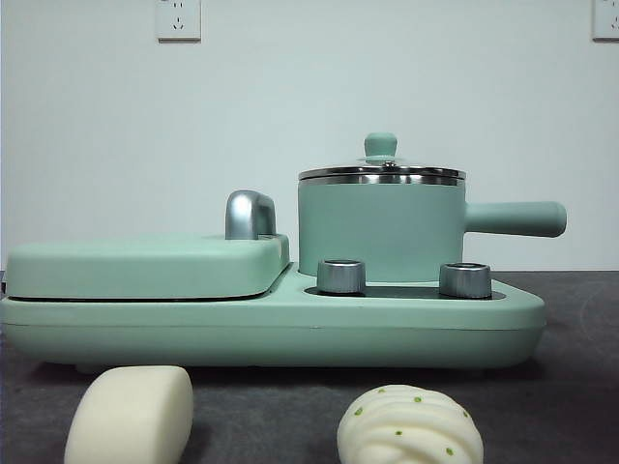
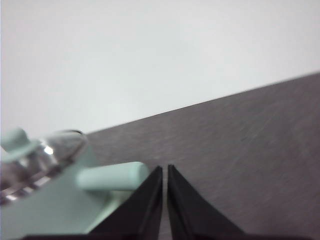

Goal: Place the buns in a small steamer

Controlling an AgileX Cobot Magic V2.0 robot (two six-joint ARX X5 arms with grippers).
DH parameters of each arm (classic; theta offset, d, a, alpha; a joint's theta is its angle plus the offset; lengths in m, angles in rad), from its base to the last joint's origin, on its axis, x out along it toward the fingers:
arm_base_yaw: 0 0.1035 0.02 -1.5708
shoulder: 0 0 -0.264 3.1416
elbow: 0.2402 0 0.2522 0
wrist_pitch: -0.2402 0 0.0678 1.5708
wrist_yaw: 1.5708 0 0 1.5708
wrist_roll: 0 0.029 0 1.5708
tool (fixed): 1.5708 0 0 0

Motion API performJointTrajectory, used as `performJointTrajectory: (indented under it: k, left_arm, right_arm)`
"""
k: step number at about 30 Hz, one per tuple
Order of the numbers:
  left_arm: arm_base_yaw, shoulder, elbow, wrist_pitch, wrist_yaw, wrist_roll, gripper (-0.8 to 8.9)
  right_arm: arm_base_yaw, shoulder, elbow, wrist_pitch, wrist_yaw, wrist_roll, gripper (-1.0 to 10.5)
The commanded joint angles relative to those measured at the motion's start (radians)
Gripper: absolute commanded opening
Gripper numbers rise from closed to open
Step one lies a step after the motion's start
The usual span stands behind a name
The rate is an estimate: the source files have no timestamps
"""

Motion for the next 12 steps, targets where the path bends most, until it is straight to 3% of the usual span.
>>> performJointTrajectory:
  k: [1, 4, 12]
  left_arm:
    - [-0.001, -0.002, 0.005, 0.034, 0.117, -0.040, 0.07]
    - [-0.002, -0.002, 0.045, 0.097, 0.207, -0.032, 0.08]
    - [-0.002, 0.014, 0.204, 0.138, 0.213, 0.126, 0.09]
  right_arm:
    - [0.002, 0.000, 0.002, 0.032, -0.010, 0.177, 0.2]
    - [0.002, 0.000, 0.024, 0.090, -0.021, 0.167, 0.2]
    - [0.002, 0.001, 0.148, 0.121, -0.055, 0.068, 0.2]
